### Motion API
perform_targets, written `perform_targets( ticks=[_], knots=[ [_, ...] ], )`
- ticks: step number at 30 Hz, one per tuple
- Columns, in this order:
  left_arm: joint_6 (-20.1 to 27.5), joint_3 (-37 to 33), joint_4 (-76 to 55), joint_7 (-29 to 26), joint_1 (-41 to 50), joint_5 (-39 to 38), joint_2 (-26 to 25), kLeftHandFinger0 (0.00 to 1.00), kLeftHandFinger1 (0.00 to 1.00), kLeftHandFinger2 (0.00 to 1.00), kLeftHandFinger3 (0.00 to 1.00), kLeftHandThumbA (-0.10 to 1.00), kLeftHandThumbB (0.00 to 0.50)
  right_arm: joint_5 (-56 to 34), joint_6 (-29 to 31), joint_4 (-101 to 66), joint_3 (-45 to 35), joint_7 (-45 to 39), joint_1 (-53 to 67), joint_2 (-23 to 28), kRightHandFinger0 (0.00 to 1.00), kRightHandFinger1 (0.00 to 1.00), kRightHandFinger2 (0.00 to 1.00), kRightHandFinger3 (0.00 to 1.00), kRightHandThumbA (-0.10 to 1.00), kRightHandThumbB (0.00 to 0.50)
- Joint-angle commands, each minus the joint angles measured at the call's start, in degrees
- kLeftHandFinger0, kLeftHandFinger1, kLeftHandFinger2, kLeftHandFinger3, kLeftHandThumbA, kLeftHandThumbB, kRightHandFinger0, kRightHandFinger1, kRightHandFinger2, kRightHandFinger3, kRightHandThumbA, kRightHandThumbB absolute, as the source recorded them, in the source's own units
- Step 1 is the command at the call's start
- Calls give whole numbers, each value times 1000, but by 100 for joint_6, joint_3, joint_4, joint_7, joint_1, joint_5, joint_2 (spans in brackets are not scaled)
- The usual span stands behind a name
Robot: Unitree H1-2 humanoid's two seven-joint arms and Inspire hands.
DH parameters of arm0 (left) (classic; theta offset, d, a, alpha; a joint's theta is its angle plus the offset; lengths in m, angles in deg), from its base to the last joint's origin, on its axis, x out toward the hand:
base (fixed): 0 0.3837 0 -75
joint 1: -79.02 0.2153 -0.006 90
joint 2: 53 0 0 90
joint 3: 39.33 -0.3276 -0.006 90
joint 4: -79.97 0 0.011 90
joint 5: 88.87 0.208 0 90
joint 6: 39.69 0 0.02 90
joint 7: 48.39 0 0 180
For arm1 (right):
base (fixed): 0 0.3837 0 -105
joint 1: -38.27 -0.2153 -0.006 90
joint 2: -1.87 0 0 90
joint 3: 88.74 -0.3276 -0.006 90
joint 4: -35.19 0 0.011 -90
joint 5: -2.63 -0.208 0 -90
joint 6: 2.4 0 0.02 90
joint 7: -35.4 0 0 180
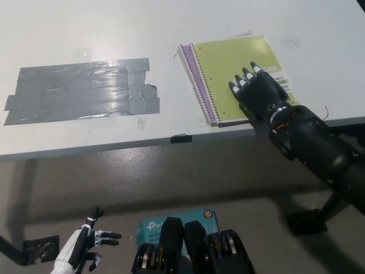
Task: The robot uses its right hand to align two notebooks stacked together until they are fully overlapped
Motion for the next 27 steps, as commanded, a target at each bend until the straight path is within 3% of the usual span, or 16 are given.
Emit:
perform_targets(
  ticks=[1, 5, 12, 18, 27],
  knots=[
    [106, -4, -118, 65, -32, 9, -9, 602, 638, 571, 1000, 1000, 500, 3, 146, -177, -72, -68, 39, 10, 1000, 1000, 1000, 1000, 1000, 407],
    [171, -33, -112, 80, -14, 32, -21, 636, 645, 587, 1000, 1000, 500, 85, 211, -235, -11, -55, 68, -6, 1000, 1000, 1000, 1000, 1000, 415],
    [99, -63, -158, 63, -44, 46, -7, 590, 638, 579, 1000, 1000, 500, 220, 189, -147, 77, 73, 38, -73, 1000, 1000, 1000, 1000, 1000, 427],
    [118, -111, -142, 69, -54, 59, -13, 623, 677, 640, 1000, 1000, 500, 222, 279, -62, 67, 131, -30, -83, 1000, 1000, 1000, 1000, 1000, 418],
    [85, -117, -179, 67, -68, 58, -19, 665, 685, 644, 1000, 1000, 500, 231, 366, 57, 27, 161, -94, 59, 1000, 1000, 1000, 1000, 1000, 398]
  ],
)
